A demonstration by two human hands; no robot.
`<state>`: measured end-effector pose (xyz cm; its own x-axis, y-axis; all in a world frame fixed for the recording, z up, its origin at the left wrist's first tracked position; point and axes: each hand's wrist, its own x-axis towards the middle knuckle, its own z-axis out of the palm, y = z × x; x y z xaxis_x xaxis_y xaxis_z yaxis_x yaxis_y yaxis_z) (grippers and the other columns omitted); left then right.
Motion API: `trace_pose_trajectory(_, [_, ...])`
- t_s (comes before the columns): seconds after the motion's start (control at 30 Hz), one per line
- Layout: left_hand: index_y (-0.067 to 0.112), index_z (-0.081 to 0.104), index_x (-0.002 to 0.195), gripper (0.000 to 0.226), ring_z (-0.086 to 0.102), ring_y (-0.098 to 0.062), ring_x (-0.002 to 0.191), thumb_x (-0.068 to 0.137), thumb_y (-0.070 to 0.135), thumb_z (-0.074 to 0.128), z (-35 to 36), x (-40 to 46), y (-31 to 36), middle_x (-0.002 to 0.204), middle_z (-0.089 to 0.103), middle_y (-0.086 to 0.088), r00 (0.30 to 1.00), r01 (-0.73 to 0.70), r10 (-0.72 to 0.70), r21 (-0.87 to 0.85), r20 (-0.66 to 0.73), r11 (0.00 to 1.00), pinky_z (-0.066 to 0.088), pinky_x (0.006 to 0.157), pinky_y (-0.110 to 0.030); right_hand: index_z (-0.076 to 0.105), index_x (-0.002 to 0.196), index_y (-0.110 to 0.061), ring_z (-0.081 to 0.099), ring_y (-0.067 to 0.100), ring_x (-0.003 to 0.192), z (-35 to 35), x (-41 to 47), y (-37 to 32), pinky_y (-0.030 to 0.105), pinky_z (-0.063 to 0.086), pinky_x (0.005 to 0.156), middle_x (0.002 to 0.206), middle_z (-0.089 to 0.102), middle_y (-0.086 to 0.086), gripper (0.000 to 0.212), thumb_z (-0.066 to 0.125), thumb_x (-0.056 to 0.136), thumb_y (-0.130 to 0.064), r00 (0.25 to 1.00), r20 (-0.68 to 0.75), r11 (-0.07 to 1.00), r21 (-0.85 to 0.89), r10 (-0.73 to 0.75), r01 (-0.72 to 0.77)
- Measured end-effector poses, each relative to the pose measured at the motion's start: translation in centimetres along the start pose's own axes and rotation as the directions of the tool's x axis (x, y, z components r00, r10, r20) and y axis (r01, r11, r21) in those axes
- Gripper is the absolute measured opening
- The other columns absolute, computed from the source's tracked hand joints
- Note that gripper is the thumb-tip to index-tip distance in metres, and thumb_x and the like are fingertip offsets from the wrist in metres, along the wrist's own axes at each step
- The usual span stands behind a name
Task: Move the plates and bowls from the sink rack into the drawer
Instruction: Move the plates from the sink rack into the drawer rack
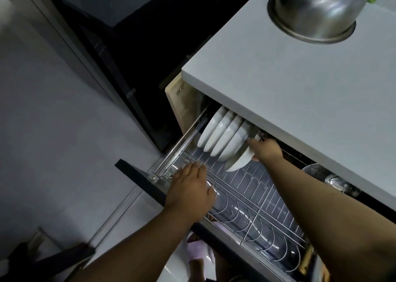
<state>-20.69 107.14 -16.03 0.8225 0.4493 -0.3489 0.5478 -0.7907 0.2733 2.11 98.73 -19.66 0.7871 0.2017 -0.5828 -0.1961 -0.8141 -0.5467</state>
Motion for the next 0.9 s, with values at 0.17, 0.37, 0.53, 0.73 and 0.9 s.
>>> trace_pose_trajectory(0.17, [0.016,0.022,0.149,0.063,0.016,-0.019,0.144,0.094,0.044,0.035,0.2,0.2,-0.3,0.157,0.024,-0.005,1.000,-0.001,0.002,-0.031,0.012,1.000,0.018,0.118,-0.038,0.060,0.086,-0.005,0.066,0.032,0.090,1.3,0.6,-1.0,0.032,0.050,0.080,0.088,0.067,0.017,0.040,0.050,0.091,-0.044,1.000,-0.003,0.990,-0.136,-0.026,0.026])
trace_pose_trajectory(0.37, [0.016,0.028,0.146,0.060,0.024,-0.017,0.139,0.093,0.043,0.032,0.0,0.0,-0.4,0.152,0.031,-0.002,1.000,-0.005,0.004,-0.050,-0.007,0.999,0.027,0.113,-0.033,0.050,0.130,0.000,0.053,0.034,0.120,1.8,1.2,-2.3,0.034,0.041,0.095,0.131,0.055,0.022,0.060,0.037,0.098,-0.048,1.000,-0.008,0.970,-0.243,-0.015,0.012])
trace_pose_trajectory(0.53, [0.016,0.032,0.142,0.059,0.031,-0.018,0.135,0.089,0.043,0.033,0.1,0.0,-0.6,0.146,0.040,-0.002,1.000,-0.012,0.011,-0.053,-0.025,0.999,0.032,0.108,-0.032,0.050,0.131,-0.004,0.050,0.031,0.124,1.4,1.7,-2.4,0.033,0.037,0.100,0.134,0.053,0.017,0.052,0.038,0.099,-0.044,1.000,0.011,0.978,-0.209,0.009,-0.006])
trace_pose_trajectory(0.73, [0.016,0.034,0.142,0.058,0.036,-0.015,0.129,0.090,0.041,0.040,0.4,0.0,-0.5,0.142,0.043,-0.001,0.999,-0.012,0.008,-0.072,-0.051,0.997,0.037,0.104,-0.032,0.038,0.138,0.000,0.054,0.036,0.119,1.5,0.0,-1.8,0.037,0.044,0.097,0.133,0.054,0.021,0.066,0.048,0.094,-0.048,1.000,-0.024,0.987,-0.163,-0.008,0.004])
trace_pose_trajectory(0.9, [0.014,0.039,0.138,0.055,0.042,-0.018,0.123,0.089,0.040,0.040,0.2,0.0,-0.3,0.136,0.049,-0.003,0.999,0.001,-0.005,-0.069,-0.053,0.998,0.039,0.099,-0.033,0.038,0.138,-0.003,0.053,0.035,0.118,1.2,-3.1,0.0,0.033,0.041,0.088,0.132,0.054,0.018,0.060,0.047,0.095,-0.045,0.998,-0.027,0.995,-0.076,-0.063,0.061])
